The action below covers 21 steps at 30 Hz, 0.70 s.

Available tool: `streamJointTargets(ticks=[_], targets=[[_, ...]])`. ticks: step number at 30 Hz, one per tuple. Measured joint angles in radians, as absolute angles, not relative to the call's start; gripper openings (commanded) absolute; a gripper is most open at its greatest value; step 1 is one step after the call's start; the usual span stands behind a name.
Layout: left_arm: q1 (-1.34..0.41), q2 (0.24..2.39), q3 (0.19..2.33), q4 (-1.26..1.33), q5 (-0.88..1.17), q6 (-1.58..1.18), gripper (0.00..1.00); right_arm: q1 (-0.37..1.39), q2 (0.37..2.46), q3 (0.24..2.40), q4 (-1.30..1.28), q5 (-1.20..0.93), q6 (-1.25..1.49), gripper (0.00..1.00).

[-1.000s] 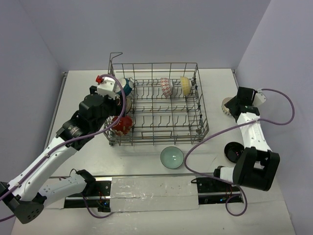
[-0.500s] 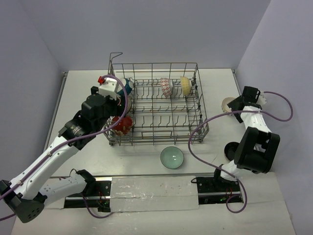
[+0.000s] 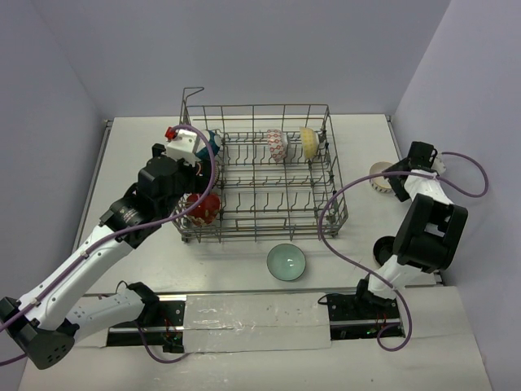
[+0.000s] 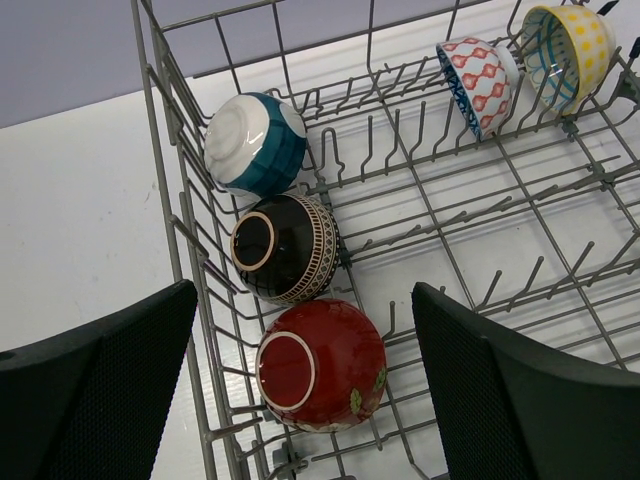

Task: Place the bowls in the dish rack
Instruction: Pick up the bowl from the corner of the board.

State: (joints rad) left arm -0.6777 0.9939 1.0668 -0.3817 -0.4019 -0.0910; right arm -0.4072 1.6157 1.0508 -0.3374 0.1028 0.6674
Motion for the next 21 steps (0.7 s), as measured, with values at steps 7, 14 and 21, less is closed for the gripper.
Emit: streamJointTargets(ticks=[7,14,21], targets=[[-0.678,1.001,1.066,-0.381,-0.41,-0.09,0.94,-0.455,1.668,1.077,-0.329,0.081,0.659,0.65],[-0.678,1.005,1.064,-0.378,-0.411,-0.089,0.94,-0.461,1.729,1.119,-0.33,0.077,0.656,0.59],[-0.678,1.013,1.06,-0.379,-0.413,-0.089,0.95,-0.463,1.76,1.137,-0.33,0.062,0.653,0.49]])
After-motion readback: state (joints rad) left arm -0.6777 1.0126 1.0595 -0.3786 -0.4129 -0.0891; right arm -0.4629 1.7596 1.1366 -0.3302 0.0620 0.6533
